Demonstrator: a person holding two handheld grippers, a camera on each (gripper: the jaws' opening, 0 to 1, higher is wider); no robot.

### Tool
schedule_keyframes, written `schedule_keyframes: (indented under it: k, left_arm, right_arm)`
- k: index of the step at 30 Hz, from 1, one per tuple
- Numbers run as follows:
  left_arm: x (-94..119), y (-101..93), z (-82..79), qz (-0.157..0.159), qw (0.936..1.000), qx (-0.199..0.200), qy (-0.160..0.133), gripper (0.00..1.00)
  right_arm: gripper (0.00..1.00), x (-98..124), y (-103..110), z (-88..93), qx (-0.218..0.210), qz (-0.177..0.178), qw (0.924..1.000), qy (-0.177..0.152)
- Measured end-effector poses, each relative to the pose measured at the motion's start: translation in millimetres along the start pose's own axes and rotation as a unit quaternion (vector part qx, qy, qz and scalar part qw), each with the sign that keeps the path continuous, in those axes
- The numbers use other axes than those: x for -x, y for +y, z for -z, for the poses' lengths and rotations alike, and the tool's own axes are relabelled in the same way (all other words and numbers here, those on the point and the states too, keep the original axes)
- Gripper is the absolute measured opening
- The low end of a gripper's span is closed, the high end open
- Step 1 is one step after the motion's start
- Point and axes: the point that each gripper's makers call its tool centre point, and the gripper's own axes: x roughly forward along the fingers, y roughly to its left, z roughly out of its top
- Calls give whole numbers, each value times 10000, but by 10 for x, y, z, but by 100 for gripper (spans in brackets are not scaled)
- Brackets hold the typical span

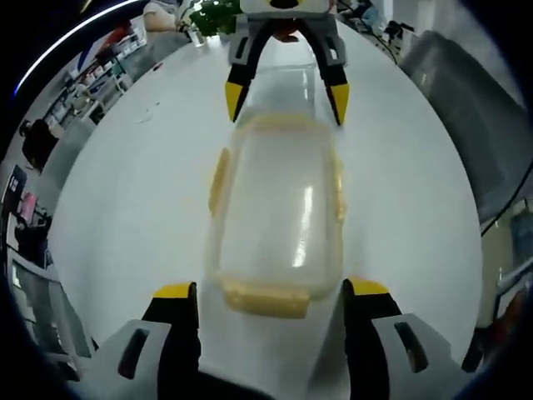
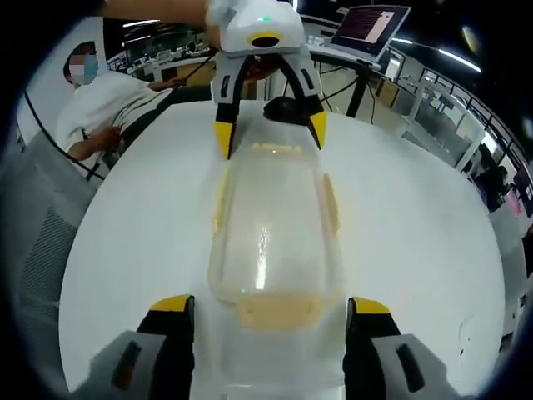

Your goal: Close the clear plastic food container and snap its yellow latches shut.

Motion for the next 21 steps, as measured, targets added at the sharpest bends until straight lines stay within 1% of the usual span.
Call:
schedule_keyframes:
  k: [4, 6, 7, 9, 10, 13, 16, 18, 19, 21]
  left_arm:
    - [-10, -9, 2, 108, 9999, -21, 19, 68]
    - [-12, -7, -5, 121, 9999, -71, 33, 68]
    - [-13, -1, -6, 114, 9999, -91, 44, 69]
    - [-12, -2, -4, 122, 9998, -115, 61, 68]
    - [-11, -2, -4, 120, 9998, -118, 63, 68]
    - [-14, 4, -1, 117, 9999, -107, 66, 69]
    - [-18, 6, 3, 152, 9998, -106, 53, 69]
    - [-20, 7, 8, 176, 9998, -70, 41, 69]
    - [-22, 13, 13, 181, 9998, -42, 36, 69]
    - [-25, 6, 18, 215, 9998, -21, 28, 68]
  right_arm:
    - [68, -24, -21, 29, 117, 9, 9998, 160]
    - [68, 3, -6, 22, 49, -2, 9999, 155]
    - [70, 38, -6, 2, 67, 37, 9999, 109]
    - [70, 93, -14, -39, 177, 68, 9998, 11]
    - [70, 127, -20, -64, 154, 82, 9998, -39]
    - [70, 130, -35, -97, 138, 92, 9998, -130]
    - [70, 60, -18, -16, 212, 76, 9997, 70]
    - [69, 33, -26, 40, 143, 63, 9997, 184]
    - [69, 21, -13, 52, 66, 29, 9998, 197]
    - [68, -9, 1, 48, 120, -6, 9997, 235]
